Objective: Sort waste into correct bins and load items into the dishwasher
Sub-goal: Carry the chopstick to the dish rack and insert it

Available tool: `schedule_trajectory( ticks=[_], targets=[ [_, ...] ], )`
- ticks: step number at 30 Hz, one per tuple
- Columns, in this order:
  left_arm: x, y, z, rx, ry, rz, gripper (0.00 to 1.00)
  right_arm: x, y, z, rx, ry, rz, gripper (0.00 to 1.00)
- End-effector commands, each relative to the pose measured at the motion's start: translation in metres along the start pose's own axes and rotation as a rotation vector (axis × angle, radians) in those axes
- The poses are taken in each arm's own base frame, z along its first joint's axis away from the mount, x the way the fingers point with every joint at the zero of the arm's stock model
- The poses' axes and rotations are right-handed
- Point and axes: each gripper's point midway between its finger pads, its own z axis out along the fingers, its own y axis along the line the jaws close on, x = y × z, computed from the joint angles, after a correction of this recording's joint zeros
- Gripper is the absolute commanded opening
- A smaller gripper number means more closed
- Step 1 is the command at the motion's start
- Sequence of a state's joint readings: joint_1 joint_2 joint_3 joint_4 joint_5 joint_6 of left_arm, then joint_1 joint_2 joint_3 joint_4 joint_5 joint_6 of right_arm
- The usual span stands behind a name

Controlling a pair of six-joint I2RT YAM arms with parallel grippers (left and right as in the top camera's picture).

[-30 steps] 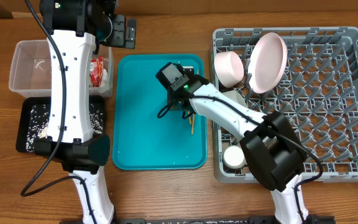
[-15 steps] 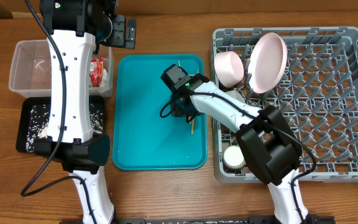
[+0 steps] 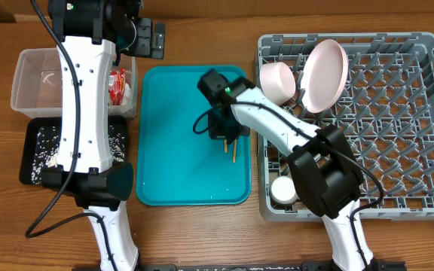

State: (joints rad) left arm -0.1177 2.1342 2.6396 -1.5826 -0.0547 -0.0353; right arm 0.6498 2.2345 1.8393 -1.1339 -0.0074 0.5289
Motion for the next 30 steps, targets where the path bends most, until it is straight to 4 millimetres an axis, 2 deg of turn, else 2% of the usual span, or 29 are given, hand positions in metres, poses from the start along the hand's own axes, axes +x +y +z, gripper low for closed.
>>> schedule_trajectory(
  ticks=[1, 2, 3, 7, 10, 13, 16, 18, 20, 22, 23, 24, 26, 28, 30],
  targets=[
    [-0.004, 0.001, -0.009, -0.006, -0.03, -0.015, 1.0, -0.031, 0.022, -0.075, -0.071, -0.16, -0.117, 0.04],
    [-0.004, 0.001, -0.009, -0.006, -0.03, -0.015, 1.0, -0.032, 0.023, -0.085, -0.073, -0.169, -0.152, 0.04],
    [-0.004, 0.001, -0.009, -0.006, -0.03, -0.015, 1.0, -0.03, 0.021, -0.106, -0.068, -0.174, -0.203, 0.04],
    [-0.004, 0.001, -0.009, -0.006, -0.03, -0.015, 1.0, -0.015, -0.015, -0.166, -0.041, -0.14, -0.144, 0.04],
    [-0.004, 0.001, -0.009, -0.006, -0.03, -0.015, 1.0, -0.002, -0.03, -0.197, -0.043, -0.16, -0.128, 0.04],
    [-0.004, 0.001, -0.009, -0.006, -0.03, -0.015, 1.0, 0.015, -0.057, -0.235, 0.0, -0.216, -0.062, 0.04],
    [-0.004, 0.001, -0.009, -0.006, -0.03, -0.015, 1.0, 0.03, -0.066, -0.269, -0.037, -0.293, -0.057, 0.04],
    [-0.004, 0.001, -0.009, -0.006, -0.03, -0.015, 1.0, 0.044, -0.076, -0.283, -0.044, -0.321, -0.051, 0.04],
    [-0.004, 0.001, -0.009, -0.006, -0.03, -0.015, 1.0, 0.058, -0.097, -0.283, -0.005, -0.319, -0.029, 0.04],
    [-0.004, 0.001, -0.009, -0.006, -0.03, -0.015, 1.0, 0.077, -0.127, -0.267, 0.057, -0.264, 0.018, 0.04],
    [-0.004, 0.001, -0.009, -0.006, -0.03, -0.015, 1.0, 0.081, -0.133, -0.262, 0.068, -0.247, 0.029, 0.04],
    [-0.004, 0.001, -0.009, -0.006, -0.03, -0.015, 1.0, 0.092, -0.15, -0.247, 0.101, -0.192, 0.063, 0.04],
    [-0.004, 0.001, -0.009, -0.006, -0.03, -0.015, 1.0, 0.104, -0.169, -0.224, 0.138, -0.117, 0.105, 0.04],
    [-0.004, 0.001, -0.009, -0.006, -0.03, -0.015, 1.0, 0.114, -0.184, -0.202, 0.172, -0.039, 0.133, 0.04],
    [-0.004, 0.001, -0.009, -0.006, -0.03, -0.015, 1.0, 0.119, -0.191, -0.188, 0.189, -0.001, 0.141, 0.04]
  ],
)
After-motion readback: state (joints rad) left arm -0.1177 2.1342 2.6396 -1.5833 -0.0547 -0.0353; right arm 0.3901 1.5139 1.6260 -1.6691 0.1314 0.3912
